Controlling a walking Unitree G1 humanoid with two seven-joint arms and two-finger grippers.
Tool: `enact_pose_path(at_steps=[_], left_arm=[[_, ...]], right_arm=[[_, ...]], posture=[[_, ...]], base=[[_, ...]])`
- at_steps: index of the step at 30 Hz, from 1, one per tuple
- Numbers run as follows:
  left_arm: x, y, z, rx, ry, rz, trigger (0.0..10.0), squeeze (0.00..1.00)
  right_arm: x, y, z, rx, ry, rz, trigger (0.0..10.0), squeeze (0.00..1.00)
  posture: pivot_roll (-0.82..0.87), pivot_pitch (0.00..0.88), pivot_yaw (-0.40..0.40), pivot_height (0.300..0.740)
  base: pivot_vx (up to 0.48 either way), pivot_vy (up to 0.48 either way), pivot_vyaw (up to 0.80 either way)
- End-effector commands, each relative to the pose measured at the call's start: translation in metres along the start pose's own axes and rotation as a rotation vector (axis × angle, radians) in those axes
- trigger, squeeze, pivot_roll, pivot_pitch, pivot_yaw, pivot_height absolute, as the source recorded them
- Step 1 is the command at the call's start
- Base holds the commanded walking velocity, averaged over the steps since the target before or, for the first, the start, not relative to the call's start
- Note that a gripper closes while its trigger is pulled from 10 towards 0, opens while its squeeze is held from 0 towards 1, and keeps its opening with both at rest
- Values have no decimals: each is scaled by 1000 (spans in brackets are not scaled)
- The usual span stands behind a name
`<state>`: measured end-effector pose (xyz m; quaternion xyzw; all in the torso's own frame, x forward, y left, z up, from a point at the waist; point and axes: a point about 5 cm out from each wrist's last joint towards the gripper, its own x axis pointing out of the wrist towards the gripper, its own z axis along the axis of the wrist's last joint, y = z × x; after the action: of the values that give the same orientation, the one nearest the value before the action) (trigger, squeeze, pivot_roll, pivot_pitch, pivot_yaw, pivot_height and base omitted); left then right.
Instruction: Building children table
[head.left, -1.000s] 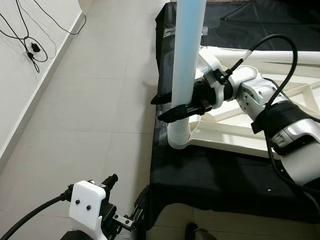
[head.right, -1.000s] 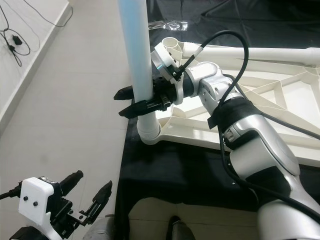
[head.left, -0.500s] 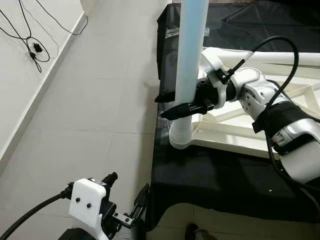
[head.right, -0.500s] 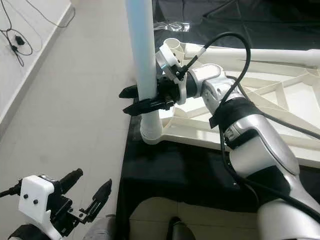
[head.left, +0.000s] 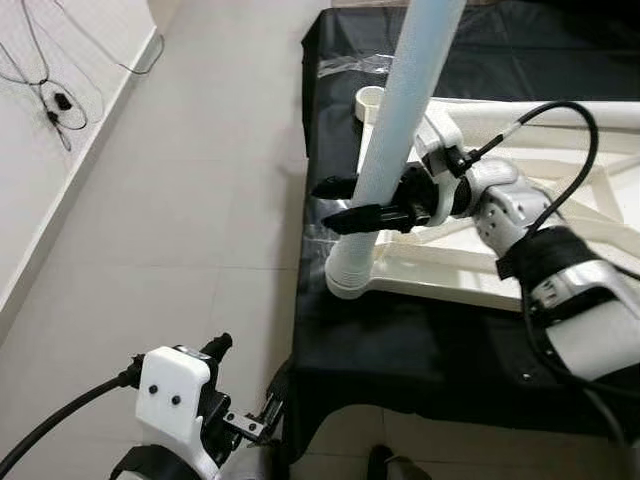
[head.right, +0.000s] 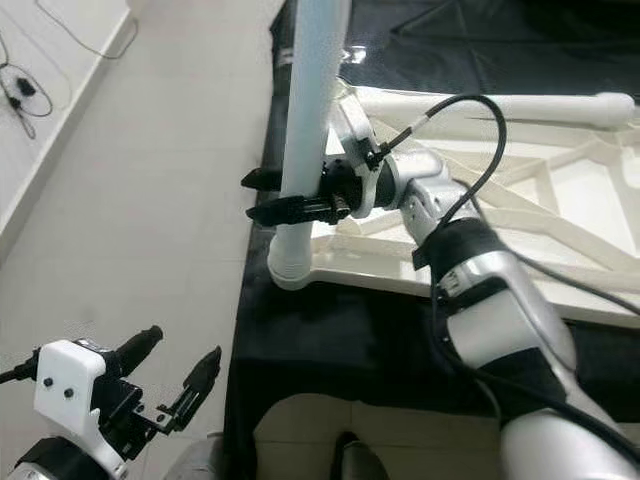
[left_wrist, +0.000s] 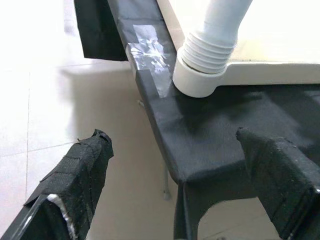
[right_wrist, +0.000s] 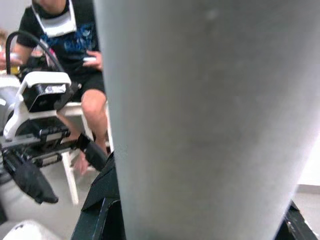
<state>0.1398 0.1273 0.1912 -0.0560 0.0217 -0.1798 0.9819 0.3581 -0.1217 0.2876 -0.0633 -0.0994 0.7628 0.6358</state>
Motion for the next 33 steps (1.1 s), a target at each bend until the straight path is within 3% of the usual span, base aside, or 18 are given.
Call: enact_pose_path(at_steps=[1, 7, 12, 17, 18, 21, 31, 33], left_arm=[[-3, 2, -2, 4, 25, 7, 10000, 0], [-2, 6, 0, 21, 20, 24, 10000, 0], [1, 5, 1, 23, 16, 25, 10000, 0], [3, 3, 2, 22, 11, 27, 10000, 0], [3, 3, 2, 26, 10, 29, 10000, 0], [3, 3, 2, 28, 10, 30, 10000, 0], [3, 4, 2, 26, 9, 34, 10000, 0], [3, 4, 2, 27, 9, 41, 10000, 0]], right_arm=[[5, 7, -23, 83, 49, 38, 10000, 0], [12, 22, -34, 97, 78, 122, 10000, 0], [29, 16, -41, 75, 169, 66, 10000, 0], [32, 12, -44, 60, 218, 30, 10000, 0], [31, 10, -48, 41, 299, 7, 10000, 0], [30, 10, -50, 36, 340, 11, 10000, 0], [37, 9, -60, 63, 413, 0, 10000, 0], [44, 5, -65, 125, 378, -67, 10000, 0]], posture=[[202, 308, 36, 740], [187, 310, 37, 740], [177, 309, 32, 740], [176, 310, 22, 740], [169, 312, 14, 740], [168, 311, 11, 740], [154, 313, 6, 740], [152, 314, -3, 740]], base=[[0, 0, 0], [0, 0, 0], [0, 0, 0], [0, 0, 0], [0, 0, 0], [0, 0, 0], [0, 0, 0], [0, 0, 0]])
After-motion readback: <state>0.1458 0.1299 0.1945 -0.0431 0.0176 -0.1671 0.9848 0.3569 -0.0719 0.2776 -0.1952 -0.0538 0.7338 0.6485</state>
